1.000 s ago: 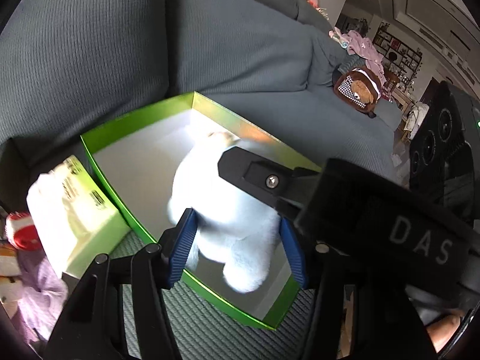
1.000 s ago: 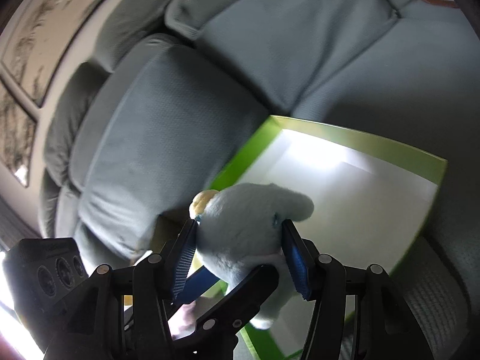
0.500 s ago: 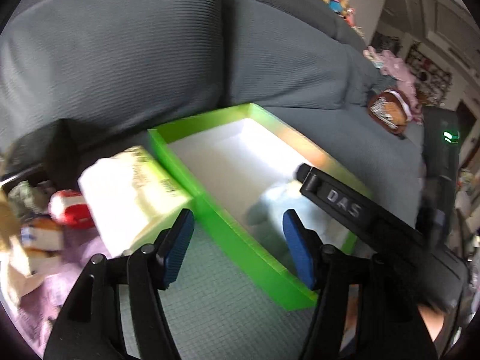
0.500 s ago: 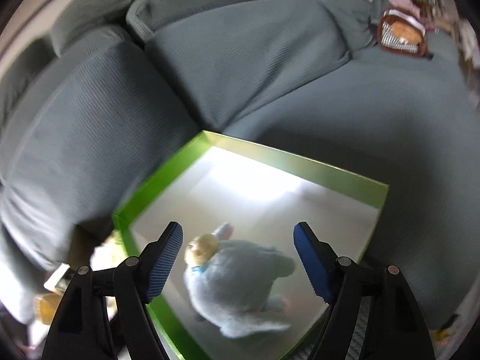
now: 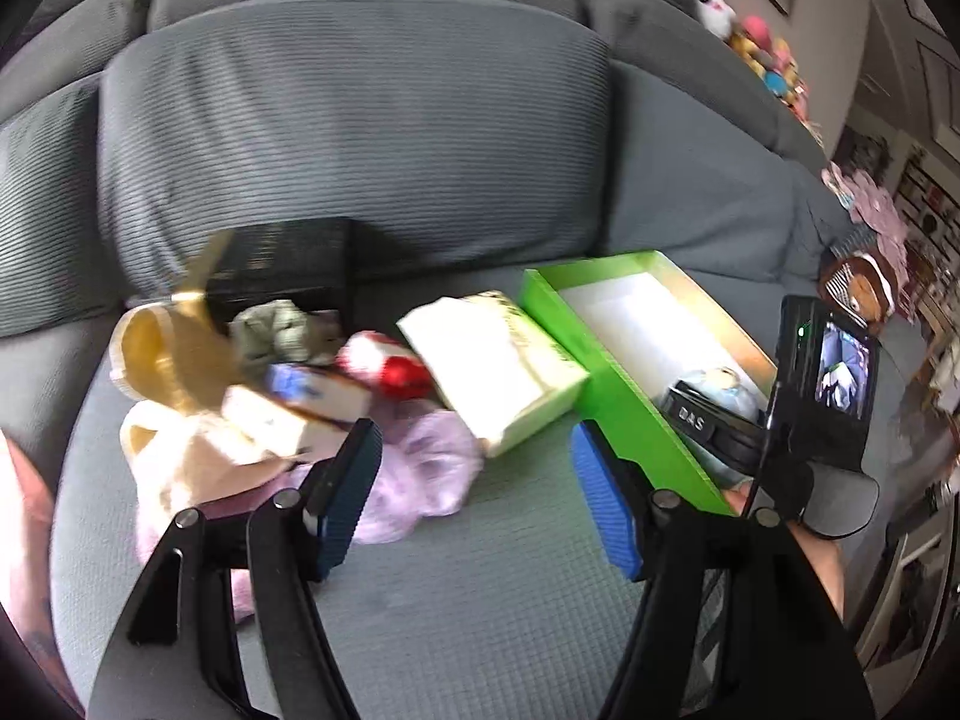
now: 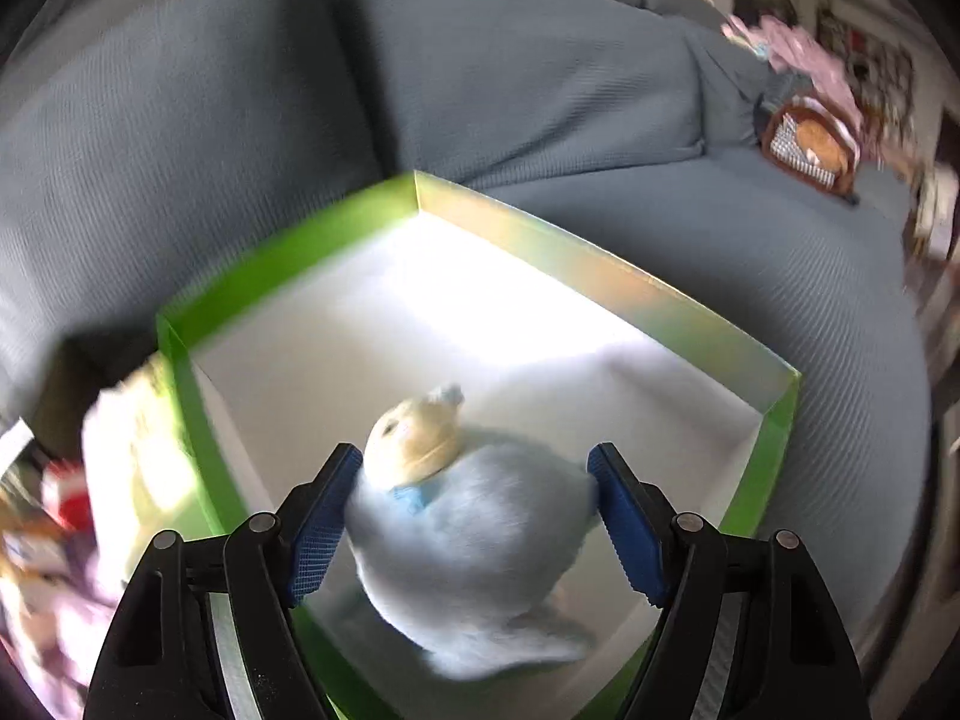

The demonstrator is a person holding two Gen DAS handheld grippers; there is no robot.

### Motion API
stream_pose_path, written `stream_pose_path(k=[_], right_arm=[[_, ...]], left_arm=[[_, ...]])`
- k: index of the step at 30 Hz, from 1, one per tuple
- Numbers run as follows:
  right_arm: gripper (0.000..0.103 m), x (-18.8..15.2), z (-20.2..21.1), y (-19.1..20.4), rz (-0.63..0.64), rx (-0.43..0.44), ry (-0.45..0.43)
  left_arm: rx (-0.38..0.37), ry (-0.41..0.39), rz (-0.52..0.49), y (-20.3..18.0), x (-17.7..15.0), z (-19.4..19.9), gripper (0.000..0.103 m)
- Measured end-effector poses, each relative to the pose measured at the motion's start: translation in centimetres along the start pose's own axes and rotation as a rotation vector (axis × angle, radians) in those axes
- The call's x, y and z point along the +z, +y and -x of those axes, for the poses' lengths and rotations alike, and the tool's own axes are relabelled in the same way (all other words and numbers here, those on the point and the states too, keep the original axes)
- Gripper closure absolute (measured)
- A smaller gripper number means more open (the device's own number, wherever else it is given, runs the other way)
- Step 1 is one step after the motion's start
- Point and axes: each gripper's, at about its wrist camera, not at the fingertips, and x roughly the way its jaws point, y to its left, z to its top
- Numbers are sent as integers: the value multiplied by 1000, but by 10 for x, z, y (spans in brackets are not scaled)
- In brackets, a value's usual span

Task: Organize soft objects
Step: 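Lift the plush toy with the right gripper and lower it into the green box, then open the right gripper and withdraw it from the green box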

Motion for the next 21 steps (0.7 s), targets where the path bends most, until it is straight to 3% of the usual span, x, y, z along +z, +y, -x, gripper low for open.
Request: stream_pose_path(k=[3,7,15,21], right_arm=[[25,-6,10,12,85,-15,-51],[25,-16,16,21,122,-67,-54],[25,-32,32,36,120,-41,-35],[24,-39,47,42,125,-15,-15]], left_arm=[[24,-11,17,13,-1,11,38],[72,-23,47,36,-4,28,38],[161,-22,102,79,-16,55,33],[172,-2,157,114,-36,59,23]])
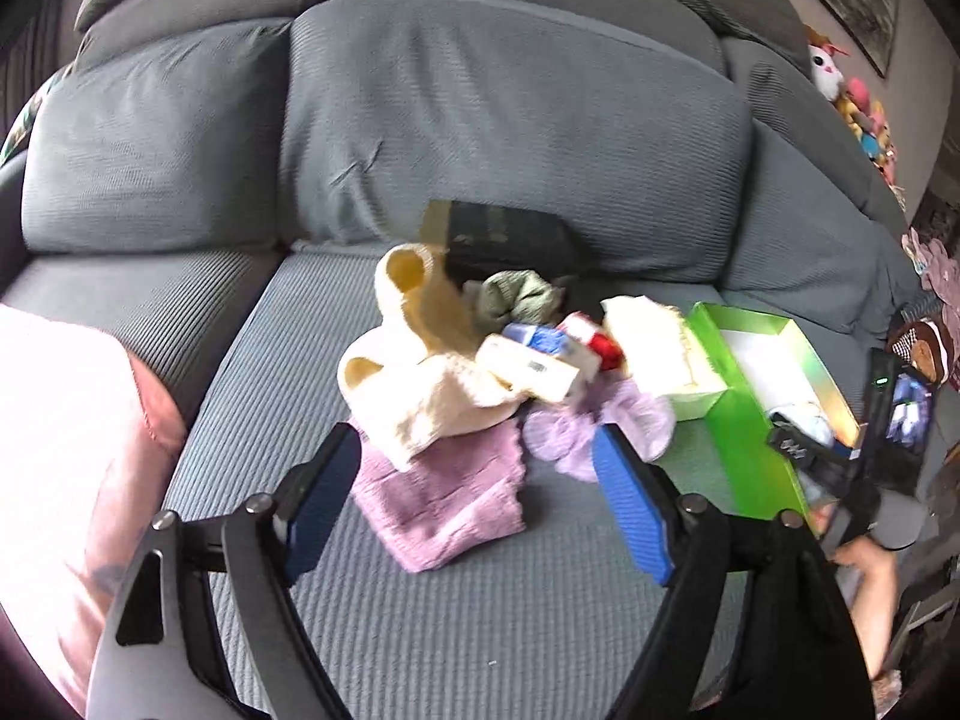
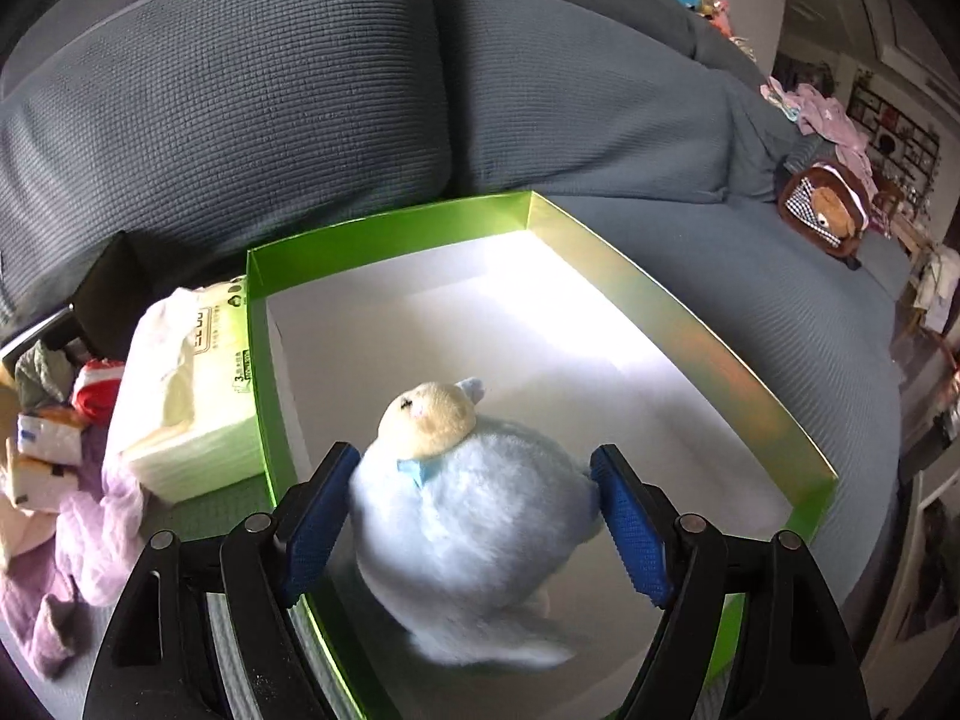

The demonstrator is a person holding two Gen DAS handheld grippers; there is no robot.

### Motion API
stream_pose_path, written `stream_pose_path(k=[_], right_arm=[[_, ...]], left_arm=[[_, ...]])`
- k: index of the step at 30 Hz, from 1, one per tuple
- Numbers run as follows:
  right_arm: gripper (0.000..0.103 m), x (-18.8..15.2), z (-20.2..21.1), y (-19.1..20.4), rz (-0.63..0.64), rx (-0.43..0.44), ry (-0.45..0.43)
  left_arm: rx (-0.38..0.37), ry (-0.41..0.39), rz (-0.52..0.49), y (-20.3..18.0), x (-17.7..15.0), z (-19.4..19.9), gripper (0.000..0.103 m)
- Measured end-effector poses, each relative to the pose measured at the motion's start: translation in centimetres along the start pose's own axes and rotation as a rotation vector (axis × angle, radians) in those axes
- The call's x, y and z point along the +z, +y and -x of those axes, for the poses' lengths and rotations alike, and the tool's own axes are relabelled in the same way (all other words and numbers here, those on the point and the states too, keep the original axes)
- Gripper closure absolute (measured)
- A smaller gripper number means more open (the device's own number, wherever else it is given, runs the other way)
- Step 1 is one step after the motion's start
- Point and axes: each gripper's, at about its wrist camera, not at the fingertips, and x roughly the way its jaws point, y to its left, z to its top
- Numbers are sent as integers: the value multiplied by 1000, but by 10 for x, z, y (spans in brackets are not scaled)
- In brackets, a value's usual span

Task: Organize soft objects
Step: 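Open the right gripper and withdraw it from the green box, then reach the right gripper to the tree-printed tissue pack and grasp it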

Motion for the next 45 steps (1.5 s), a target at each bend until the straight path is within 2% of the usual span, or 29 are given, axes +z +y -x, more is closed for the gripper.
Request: stream_pose_path(k=[3,9,10,13,15,19,21,23,25,27,29,31,33,36,38,42,45], right_arm=[[18,0,15,0,-4,6,-23],[14,2,61,25,8,79,-132],[10,3,66,32,11,140,-139],[9,6,73,53,10,384,-113],[9,11,72,74,-3,575,-47],[9,17,68,118,-18,743,18],[10,14,62,143,12,747,56],[10,9,43,173,38,698,141],[10,2,29,195,63,674,185],[12,-6,18,204,94,639,204],[14,-12,7,218,137,546,196],[17,-15,-1,225,167,510,191],[30,-18,-6,227,168,514,201],[35,-24,-12,231,184,505,184],[42,-28,-12,232,206,495,184],[45,-24,11,223,202,528,159],[45,-24,32,213,186,612,151]], left_arm=[[18,22,33,19,-6,-9,20],[4,110,80,44,-10,-35,14],[2,120,82,48,-10,-39,14],[-12,138,117,58,-7,-47,14],[-26,151,145,63,-4,-53,14],[-15,160,165,73,-2,-58,14],[13,165,172,76,-3,-61,14],[23,173,184,80,-5,-64,14],[30,194,206,86,-9,-69,14],[33,205,220,91,-12,-71,14],[44,203,233,96,-16,-69,14],[44,194,232,99,-20,-66,14],[39,189,233,102,-20,-65,14],[38,192,248,105,-21,-65,14],[31,195,266,109,-21,-65,14],[16,195,296,114,-21,-62,14],[10,185,310,117,-23,-59,14]])
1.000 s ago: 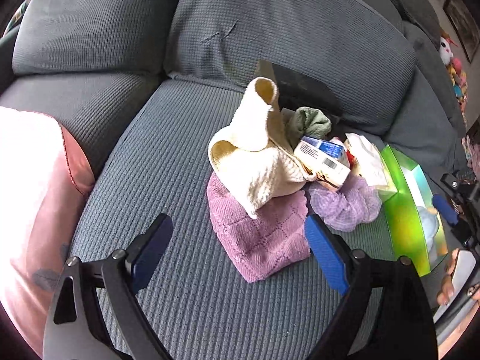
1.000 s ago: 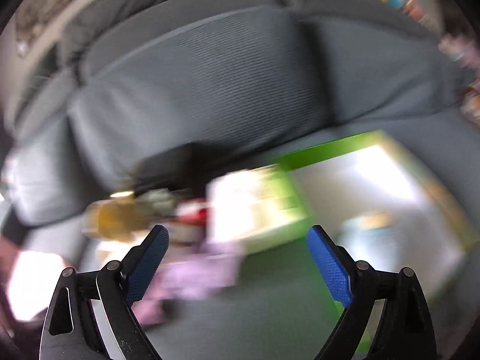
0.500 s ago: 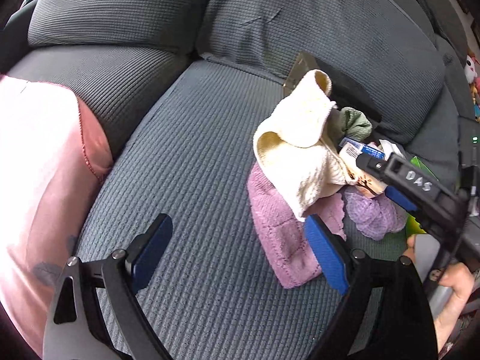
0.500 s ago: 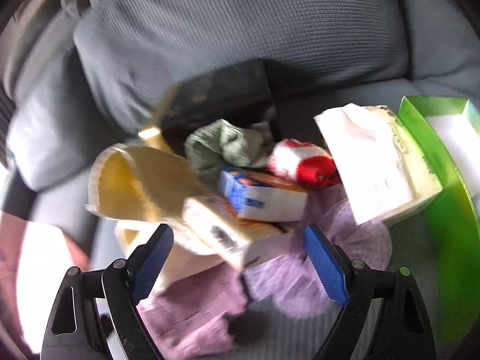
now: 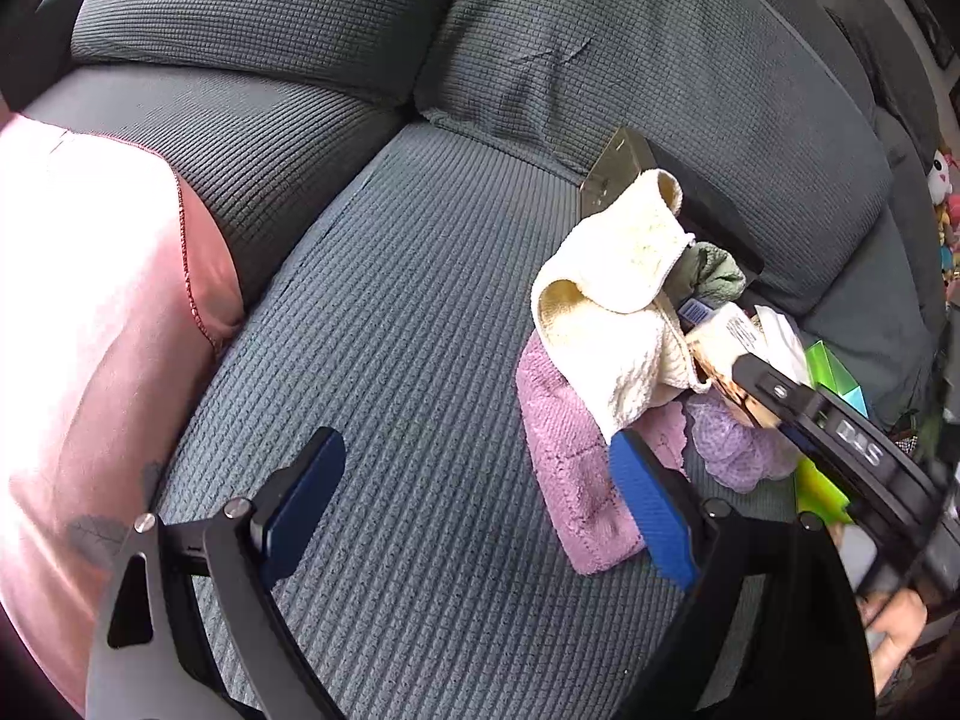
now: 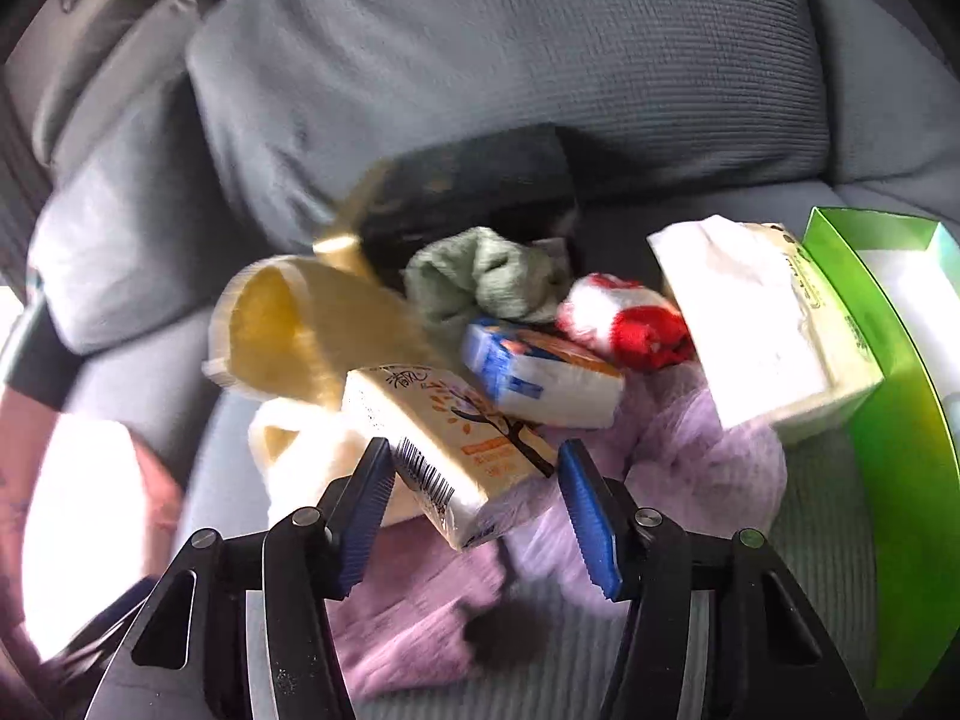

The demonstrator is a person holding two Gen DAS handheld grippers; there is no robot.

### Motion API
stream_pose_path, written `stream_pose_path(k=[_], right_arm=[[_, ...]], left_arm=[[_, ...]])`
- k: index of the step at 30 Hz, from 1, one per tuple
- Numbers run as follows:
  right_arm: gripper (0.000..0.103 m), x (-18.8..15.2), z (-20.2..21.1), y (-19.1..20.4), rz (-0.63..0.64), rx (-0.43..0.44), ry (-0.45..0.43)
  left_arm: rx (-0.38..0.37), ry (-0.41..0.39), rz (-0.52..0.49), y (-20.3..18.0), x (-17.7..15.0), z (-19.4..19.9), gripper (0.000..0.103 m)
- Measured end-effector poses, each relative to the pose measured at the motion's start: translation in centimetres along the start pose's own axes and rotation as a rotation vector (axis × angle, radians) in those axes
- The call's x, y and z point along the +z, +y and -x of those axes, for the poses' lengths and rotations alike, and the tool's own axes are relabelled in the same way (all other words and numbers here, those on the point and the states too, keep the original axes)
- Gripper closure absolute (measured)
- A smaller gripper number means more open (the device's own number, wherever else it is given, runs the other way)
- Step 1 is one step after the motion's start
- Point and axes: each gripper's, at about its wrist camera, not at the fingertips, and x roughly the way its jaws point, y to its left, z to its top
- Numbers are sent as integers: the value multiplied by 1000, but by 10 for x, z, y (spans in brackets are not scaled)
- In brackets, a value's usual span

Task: Organize soft objects
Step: 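Reach the right gripper to the tree-printed tissue pack and grasp it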

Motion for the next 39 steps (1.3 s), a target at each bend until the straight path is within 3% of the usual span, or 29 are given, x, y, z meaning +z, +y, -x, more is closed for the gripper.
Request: stream_pose_path(k=[4,9,12,14,18,23,28,30,35,39], right_arm=[[45,-16,19,18,81,106,2],[44,-37,-5,44,187,77,113],[37,-41,-22,54,242,89,198],[21,-43,-20,55,252,86,197],[17,-40,-7,45,229,87,166],[17,-31,6,12,89,157,163],[17,-24,13,7,34,283,144],[17,-24,13,7,29,317,151],[17,-26,-2,9,12,292,209],[20,-25,-8,6,-35,320,225]], left_arm=[[1,5,4,4,-1,-2,14],[34,19,48,15,-1,-8,14],[10,38,58,18,-1,-8,14],[7,57,44,18,-2,-10,14],[-36,96,68,22,-2,-13,13],[-37,106,60,17,-4,-13,14],[-78,145,27,5,-8,-19,15],[-90,146,13,0,-11,-19,19],[-127,149,-24,-13,-16,-20,30],[-146,167,-23,-21,-20,-24,36]])
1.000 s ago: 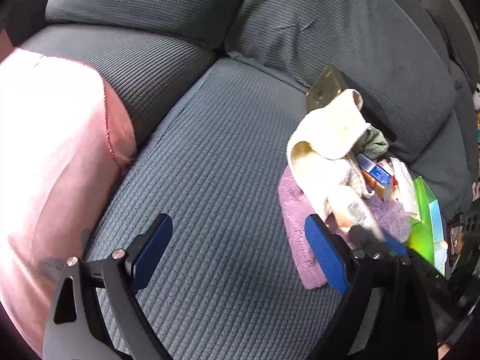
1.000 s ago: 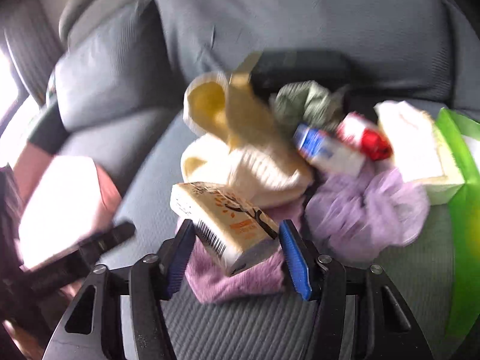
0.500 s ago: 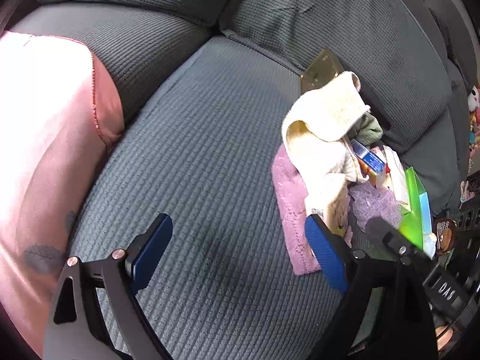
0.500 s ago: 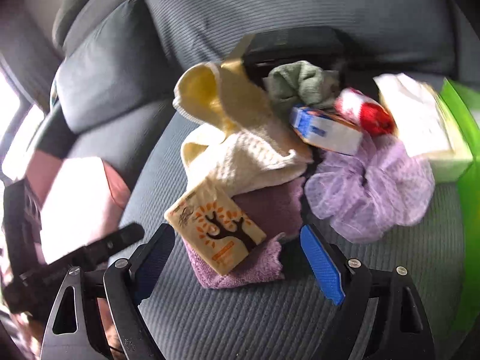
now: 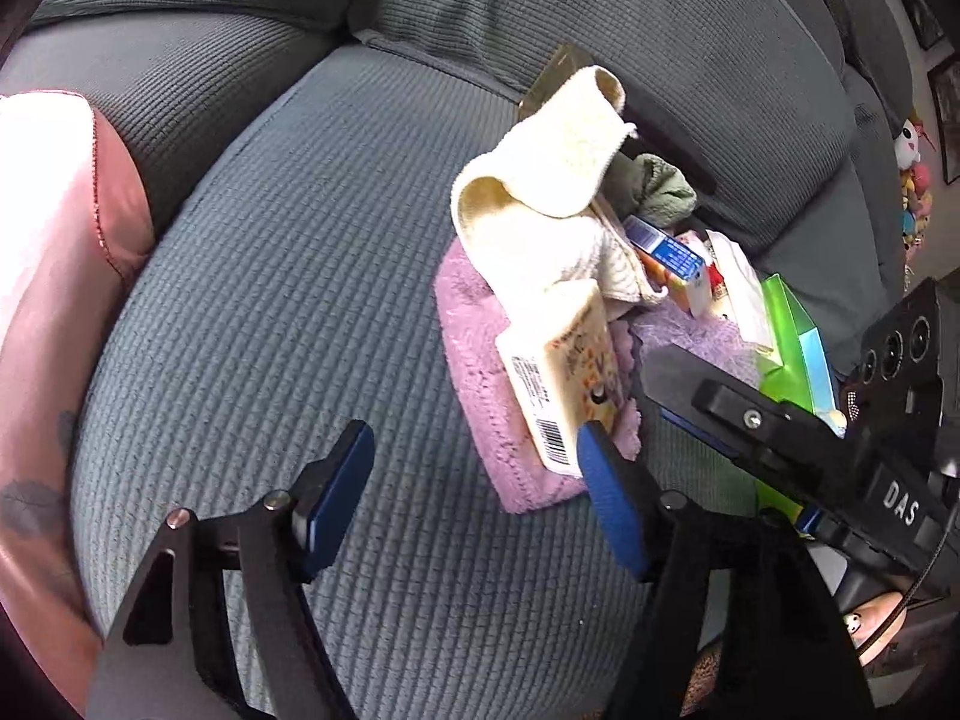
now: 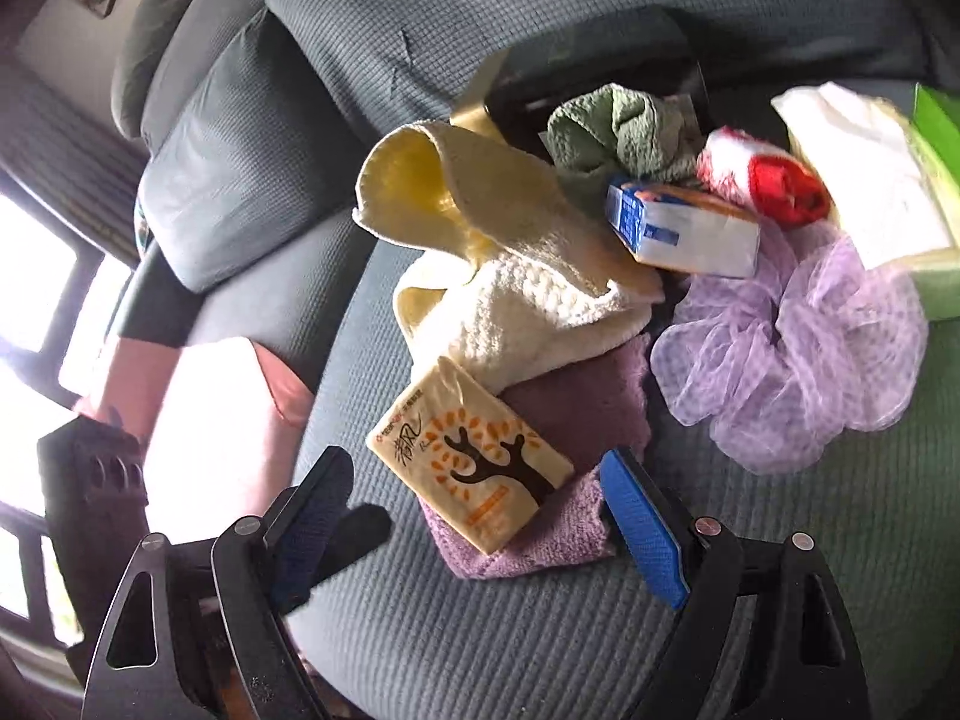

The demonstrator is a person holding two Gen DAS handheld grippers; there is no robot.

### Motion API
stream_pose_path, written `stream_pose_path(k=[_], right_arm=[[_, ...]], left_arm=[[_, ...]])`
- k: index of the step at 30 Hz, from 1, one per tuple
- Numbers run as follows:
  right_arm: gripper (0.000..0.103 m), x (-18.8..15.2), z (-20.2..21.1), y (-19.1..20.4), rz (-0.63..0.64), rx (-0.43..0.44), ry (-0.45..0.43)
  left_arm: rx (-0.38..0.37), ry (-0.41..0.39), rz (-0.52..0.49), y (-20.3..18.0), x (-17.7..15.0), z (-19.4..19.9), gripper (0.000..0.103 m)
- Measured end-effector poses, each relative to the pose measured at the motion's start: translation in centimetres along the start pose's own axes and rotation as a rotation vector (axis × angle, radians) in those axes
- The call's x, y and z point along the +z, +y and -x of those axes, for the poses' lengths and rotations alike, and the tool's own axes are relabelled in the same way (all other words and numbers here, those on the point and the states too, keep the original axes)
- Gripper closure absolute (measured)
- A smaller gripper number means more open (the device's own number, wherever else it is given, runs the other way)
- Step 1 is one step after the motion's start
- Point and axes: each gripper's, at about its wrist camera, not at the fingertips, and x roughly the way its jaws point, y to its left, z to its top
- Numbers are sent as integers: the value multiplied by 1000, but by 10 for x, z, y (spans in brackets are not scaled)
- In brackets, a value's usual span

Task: Organize soft objects
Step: 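Reach the right gripper to the tree-printed tissue pack and grasp it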

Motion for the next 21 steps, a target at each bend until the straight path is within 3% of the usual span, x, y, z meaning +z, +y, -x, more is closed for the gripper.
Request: stream_pose_path(k=[5,11,21], right_arm=[[39,2,1,-5,-29,-8,-1],[47,7,0,-9,-34,-22,16],[49,12,-12,-3,-2,10,49]], left_arm=[[9,32,-16,-10,-2,-8,45],[7,43,-30,-13,-1,-11,53],[-18,66,-54,-31,-1,-26,59]])
